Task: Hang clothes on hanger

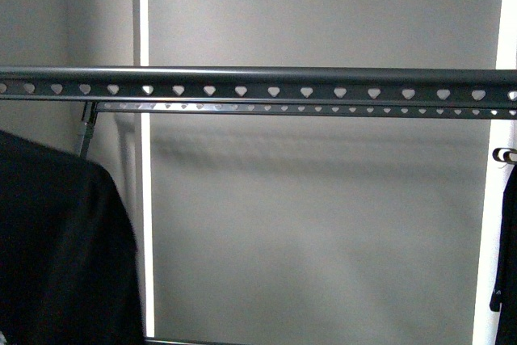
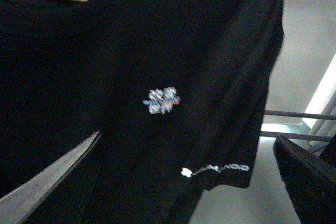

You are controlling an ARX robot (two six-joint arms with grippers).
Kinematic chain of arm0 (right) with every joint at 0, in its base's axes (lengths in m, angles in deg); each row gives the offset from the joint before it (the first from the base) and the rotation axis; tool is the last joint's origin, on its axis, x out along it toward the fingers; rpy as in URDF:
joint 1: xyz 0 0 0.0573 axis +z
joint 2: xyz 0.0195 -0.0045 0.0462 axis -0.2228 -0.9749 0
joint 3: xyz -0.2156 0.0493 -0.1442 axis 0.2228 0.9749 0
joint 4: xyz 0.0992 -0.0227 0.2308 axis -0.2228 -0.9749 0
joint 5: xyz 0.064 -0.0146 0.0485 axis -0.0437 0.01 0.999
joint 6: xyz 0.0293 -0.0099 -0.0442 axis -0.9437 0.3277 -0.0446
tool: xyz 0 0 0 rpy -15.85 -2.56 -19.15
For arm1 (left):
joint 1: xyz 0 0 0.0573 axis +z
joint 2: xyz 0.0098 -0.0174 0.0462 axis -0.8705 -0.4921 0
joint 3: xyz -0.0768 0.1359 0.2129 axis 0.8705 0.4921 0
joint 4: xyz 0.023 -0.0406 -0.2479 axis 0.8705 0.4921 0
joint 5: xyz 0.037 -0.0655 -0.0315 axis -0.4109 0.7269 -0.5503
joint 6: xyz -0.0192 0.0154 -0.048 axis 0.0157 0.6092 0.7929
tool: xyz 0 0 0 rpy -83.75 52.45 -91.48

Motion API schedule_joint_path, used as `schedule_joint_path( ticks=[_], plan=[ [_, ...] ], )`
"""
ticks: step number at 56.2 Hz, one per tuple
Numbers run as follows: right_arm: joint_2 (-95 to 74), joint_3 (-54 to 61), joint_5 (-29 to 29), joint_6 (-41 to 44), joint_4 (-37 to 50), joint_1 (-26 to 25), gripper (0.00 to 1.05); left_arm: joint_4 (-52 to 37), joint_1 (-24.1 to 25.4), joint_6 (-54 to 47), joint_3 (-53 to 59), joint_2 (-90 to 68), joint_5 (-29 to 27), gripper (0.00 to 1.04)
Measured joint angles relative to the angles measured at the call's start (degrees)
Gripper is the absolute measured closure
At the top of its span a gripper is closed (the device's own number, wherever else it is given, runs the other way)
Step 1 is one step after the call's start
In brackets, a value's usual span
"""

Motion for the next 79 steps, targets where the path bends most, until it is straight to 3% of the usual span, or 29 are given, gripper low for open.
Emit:
schedule_joint_path(
  ticks=[21,23,27,29,31,34,43,53,67,79],
  plan=[
    [0.0,0.0,0.0,0.0,0.0,0.0,0.07,0.0,0.0,0.0,0.0,0.0,0.1,0.07],
    [0.0,0.0,0.0,0.0,0.0,0.0,0.07,2.4,1.3,-1.1,-0.8,-1.3,4.9,0.07],
    [0.0,0.0,0.2,0.0,0.0,0.0,0.07,10.7,4.0,-3.5,-5.0,-10.7,21.3,0.07],
    [0.0,0.0,0.2,0.0,0.0,0.0,0.07,8.8,2.4,-2.5,-6.1,-15.5,22.3,0.07],
    [0.0,0.0,0.1,0.0,0.0,0.0,0.07,5.1,0.5,-0.1,-7.8,-20.3,19.6,0.07],
    [0.0,0.0,0.1,0.0,0.0,0.0,0.07,-1.5,-0.9,7.0,-13.4,-30.0,11.4,0.07],
    [0.0,0.0,0.1,0.0,0.0,0.0,0.07,0.5,-0.6,33.8,-35.4,-59.3,-3.6,0.07],
    [0.0,0.0,0.1,0.0,0.0,0.0,0.07,-1.6,-2.6,45.0,-51.9,-79.1,-8.0,0.07],
    [0.0,0.0,0.1,0.0,0.0,0.0,0.07,-3.3,-3.6,45.4,-66.4,-91.6,-14.9,0.07],
    [0.0,0.0,0.1,0.0,0.0,0.0,0.07,-0.7,-2.6,43.9,-73.9,-98.1,-17.5,0.07]
  ],
)
